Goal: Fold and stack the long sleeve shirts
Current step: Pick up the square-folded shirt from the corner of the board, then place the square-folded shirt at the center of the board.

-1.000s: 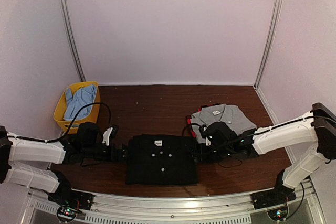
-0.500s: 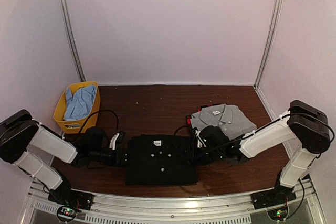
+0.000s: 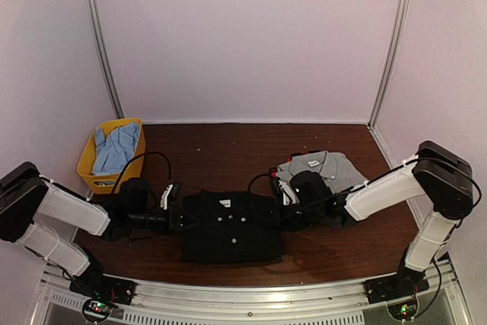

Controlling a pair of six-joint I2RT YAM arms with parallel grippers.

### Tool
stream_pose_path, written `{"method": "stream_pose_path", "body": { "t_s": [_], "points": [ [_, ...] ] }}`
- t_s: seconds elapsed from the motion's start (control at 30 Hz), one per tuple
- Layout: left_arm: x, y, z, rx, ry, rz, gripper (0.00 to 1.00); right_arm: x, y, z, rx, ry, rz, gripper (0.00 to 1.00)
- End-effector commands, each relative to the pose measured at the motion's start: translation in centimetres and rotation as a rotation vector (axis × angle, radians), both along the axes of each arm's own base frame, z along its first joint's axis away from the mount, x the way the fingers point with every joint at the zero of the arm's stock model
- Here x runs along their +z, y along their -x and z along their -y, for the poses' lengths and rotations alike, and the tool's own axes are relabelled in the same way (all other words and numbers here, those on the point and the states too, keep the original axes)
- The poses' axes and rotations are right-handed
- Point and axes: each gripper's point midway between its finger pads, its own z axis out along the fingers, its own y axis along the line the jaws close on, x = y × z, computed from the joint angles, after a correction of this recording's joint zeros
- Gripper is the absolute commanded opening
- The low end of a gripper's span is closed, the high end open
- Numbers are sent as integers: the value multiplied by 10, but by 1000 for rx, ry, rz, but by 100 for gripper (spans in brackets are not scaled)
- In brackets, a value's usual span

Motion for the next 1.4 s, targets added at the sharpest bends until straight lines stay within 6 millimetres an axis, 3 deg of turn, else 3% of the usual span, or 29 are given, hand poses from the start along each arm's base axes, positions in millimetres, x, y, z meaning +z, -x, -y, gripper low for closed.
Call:
{"method": "stream_pose_path", "body": {
  "t_s": [0.0, 0.13, 0.3, 0.47, 0.7, 0.87, 1.0, 1.17, 1.3, 1.37],
  "points": [
    [73, -26, 23, 11, 60, 182, 0, 69, -21, 2, 57, 28, 143, 0],
    [112, -38, 33, 29, 46, 252, 0, 105, -44, 32, 17, 121, 222, 0],
    [130, -59, 66, -24, 11, 296, 0, 140, -84, 109, -111, 261, 274, 0],
    [131, -75, 132, -126, -4, 342, 0, 139, -107, 191, -210, 457, 262, 0],
    [112, -93, 211, -225, 2, 348, 0, 124, -140, 269, -316, 520, 194, 0],
    [84, -109, 241, -246, -18, 324, 0, 112, -160, 306, -370, 535, 163, 0],
    [57, -125, 257, -250, -54, 320, 0, 96, -171, 325, -394, 538, 136, 0],
    [24, -128, 267, -270, -77, 272, 0, 76, -180, 349, -427, 564, 101, 1],
    [2, -125, 261, -264, -100, 248, 0, 56, -184, 349, -409, 569, 69, 16],
    [-3, -123, 258, -260, -112, 244, 6, 53, -187, 350, -420, 564, 69, 28]
  ]
}}
